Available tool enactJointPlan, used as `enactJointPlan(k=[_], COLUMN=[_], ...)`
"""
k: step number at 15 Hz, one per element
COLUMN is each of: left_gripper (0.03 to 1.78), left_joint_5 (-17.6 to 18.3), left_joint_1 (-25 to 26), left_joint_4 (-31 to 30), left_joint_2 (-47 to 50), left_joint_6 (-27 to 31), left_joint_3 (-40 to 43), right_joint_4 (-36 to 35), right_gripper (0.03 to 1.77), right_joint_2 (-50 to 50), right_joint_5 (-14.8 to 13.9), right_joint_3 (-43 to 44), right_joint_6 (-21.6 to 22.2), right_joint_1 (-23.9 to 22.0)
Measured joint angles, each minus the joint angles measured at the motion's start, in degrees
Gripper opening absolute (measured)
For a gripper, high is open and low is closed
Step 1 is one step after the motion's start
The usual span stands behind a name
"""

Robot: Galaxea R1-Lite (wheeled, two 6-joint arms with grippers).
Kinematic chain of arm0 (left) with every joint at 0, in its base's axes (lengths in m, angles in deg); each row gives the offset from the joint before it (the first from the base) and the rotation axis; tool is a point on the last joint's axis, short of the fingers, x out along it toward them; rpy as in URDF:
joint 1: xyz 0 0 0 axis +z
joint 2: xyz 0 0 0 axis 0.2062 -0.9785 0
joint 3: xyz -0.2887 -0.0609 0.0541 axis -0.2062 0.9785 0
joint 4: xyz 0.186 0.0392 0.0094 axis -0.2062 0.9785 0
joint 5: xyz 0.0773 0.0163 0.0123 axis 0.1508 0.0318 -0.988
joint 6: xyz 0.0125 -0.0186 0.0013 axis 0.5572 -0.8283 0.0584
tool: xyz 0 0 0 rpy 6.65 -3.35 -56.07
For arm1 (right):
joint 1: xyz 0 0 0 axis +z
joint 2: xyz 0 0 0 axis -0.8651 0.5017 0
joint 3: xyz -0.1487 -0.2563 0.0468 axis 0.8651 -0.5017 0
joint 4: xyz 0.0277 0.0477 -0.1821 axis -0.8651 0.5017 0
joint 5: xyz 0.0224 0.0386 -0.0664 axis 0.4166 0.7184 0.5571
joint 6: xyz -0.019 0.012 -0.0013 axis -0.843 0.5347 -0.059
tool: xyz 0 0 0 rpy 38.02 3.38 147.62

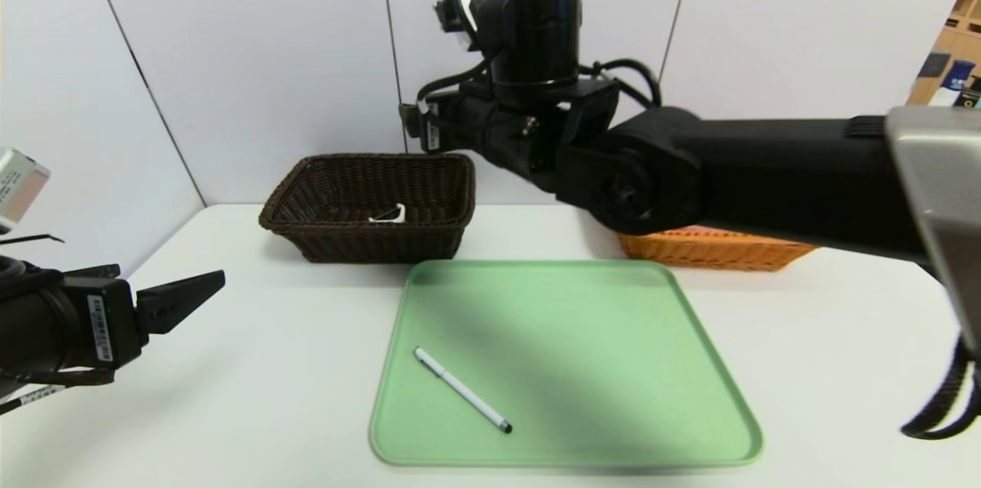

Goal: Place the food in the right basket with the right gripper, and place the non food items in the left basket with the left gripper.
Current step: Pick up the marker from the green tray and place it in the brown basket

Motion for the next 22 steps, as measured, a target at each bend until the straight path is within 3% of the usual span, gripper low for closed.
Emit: enactJointPlan(k=[4,7,10,15,20,22], left_gripper=[1.69,1.69,1.69,1.69,1.69,1.69], left_joint_5=[0.07,0.00,-0.56,-3.54,-6.57,-7.23], left_joint_1=[-2.51,-5.29,-9.02,-17.73,-23.10,-25.09], left_joint_4=[0.30,0.62,2.23,9.39,15.73,17.43], left_joint_2=[-1.55,-3.39,-6.53,-14.49,-23.88,-26.14], left_joint_6=[0.00,0.00,-0.17,-3.34,-12.93,-14.20], left_joint_3=[-2.54,-4.80,-9.29,-19.16,-26.88,-28.06], right_joint_4=[14.62,30.31,43.34,49.37,59.58,61.67], right_gripper=[1.61,1.64,1.66,1.69,1.69,1.69], right_joint_2=[-10.28,-19.09,-26.60,-34.41,-36.55,-36.82], right_joint_5=[-1.01,-2.43,-3.02,-3.00,-3.41,-3.41], right_joint_3=[-0.27,-1.12,-8.62,-20.94,-24.06,-25.00], right_joint_6=[-0.10,0.12,0.23,1.06,7.53,9.90], right_joint_1=[0.40,-0.37,-5.35,-15.71,-23.47,-25.53])
